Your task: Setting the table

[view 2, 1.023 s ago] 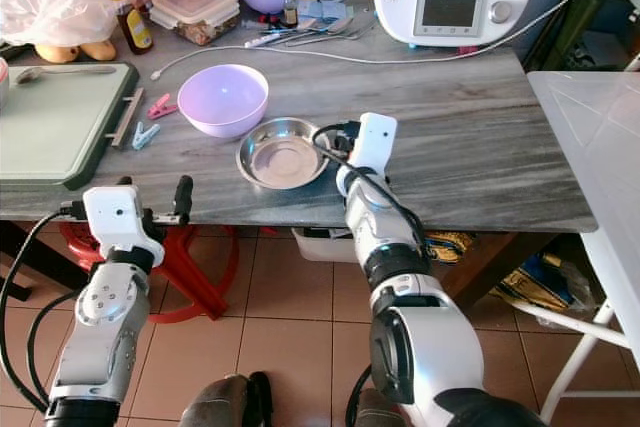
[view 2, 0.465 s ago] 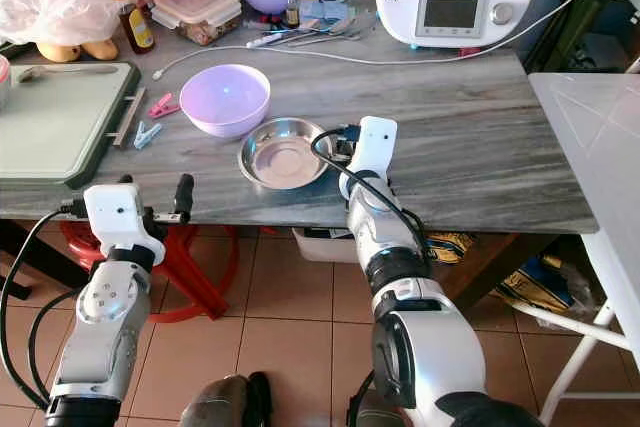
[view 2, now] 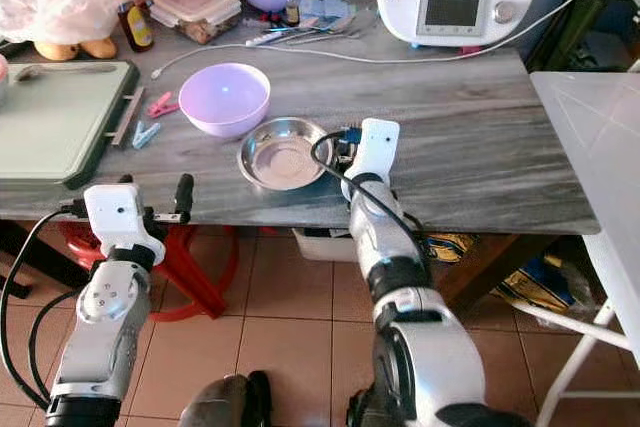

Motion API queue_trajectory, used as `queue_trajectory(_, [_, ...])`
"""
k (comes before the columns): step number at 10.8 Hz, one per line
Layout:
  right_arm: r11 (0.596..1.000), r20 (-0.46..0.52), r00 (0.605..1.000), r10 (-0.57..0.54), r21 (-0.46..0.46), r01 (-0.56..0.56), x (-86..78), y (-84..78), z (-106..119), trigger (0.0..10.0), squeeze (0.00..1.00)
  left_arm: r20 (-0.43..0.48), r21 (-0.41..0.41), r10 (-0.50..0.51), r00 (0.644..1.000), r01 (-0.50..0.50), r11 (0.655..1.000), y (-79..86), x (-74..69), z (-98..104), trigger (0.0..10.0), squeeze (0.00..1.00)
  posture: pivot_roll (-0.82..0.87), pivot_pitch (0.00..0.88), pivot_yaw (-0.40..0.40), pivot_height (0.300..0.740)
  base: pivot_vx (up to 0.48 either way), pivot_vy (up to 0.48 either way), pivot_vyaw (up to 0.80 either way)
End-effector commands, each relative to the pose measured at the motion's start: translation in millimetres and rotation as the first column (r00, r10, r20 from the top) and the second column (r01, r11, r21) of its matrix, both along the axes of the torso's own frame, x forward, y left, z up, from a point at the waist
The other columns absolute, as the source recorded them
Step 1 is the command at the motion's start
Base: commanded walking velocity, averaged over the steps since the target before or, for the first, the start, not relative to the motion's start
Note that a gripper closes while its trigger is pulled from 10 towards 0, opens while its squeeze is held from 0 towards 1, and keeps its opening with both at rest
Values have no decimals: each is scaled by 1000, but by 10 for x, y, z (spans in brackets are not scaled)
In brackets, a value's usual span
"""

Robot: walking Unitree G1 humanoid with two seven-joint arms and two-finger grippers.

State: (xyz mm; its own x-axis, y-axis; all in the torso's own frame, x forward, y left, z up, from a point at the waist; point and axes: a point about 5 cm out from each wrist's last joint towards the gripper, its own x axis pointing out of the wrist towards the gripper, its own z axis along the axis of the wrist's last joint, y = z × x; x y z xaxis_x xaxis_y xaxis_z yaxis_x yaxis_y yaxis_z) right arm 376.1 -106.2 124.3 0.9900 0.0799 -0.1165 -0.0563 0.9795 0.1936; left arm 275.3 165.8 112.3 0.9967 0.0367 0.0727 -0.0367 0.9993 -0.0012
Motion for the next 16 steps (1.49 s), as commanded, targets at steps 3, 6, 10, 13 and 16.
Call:
queue_trajectory(3, [1000,105,994,18,12,-20,-7,72,138,10000,576,1,4,9,1000,-9,1000,19,6,8,10000,0,14,130,49,740,0,0,0])
queue_trajectory(6, [997,261,963,66,-61,-52,-83,33,330,10000,0,10,-11,32,999,-32,999,45,-12,19,10000,0,17,126,43,740,0,0,0])
queue_trajectory(10, [990,264,964,6,-136,31,-528,-387,131,10000,0,-38,-44,55,998,-57,997,90,-105,-76,10000,0,-1,105,39,740,0,0,0])
queue_trajectory(13, [991,193,981,-6,-134,32,-666,-415,19,10000,0,-43,-47,32,999,-34,998,51,-71,-60,10000,0,-2,91,42,740,-184,0,-412])
queue_trajectory(16, [992,173,985,-9,-121,30,-654,-421,11,10000,0,-61,-56,27,998,-31,998,24,-139,-107,10000,0,6,76,40,740,-268,0,-138])
